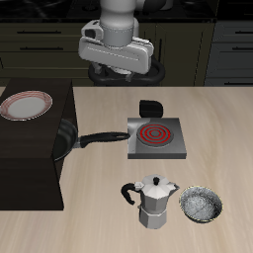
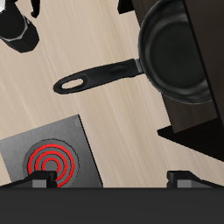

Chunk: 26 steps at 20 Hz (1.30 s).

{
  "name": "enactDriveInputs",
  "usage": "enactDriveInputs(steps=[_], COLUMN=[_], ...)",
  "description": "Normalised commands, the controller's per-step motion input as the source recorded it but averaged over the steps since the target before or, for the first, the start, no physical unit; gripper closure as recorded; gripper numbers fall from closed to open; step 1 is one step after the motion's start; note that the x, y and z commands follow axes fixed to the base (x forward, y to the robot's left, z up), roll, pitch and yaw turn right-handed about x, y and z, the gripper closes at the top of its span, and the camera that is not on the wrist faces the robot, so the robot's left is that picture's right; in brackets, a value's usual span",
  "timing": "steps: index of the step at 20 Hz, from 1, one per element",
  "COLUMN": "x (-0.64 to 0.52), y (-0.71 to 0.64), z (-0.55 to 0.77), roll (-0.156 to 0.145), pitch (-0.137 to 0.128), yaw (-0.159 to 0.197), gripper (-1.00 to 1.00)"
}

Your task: Place the frypan on the stove

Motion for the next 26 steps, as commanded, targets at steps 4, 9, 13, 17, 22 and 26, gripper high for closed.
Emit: enactDriveInputs(steps=[4,9,13,17,22,26], x=[0.12,0.12,0.17,0.18,0.16,0.13], y=[-0.01,0.05,-0.01,-0.07,-0.03,0.01], z=[0.03,0.03,0.01,0.05,0.00,-0.08], roll=[0.008,0.032,0.033,-0.005,0.011,0.021], pitch=[-0.007,-0.001,0.008,-0.003,0.009,0.020], yaw=[-0.084,-0.120,-0.149,-0.124,-0.100,-0.078], gripper=[-1.00,-1.00,-1.00,-1.00,-1.00,-1.00])
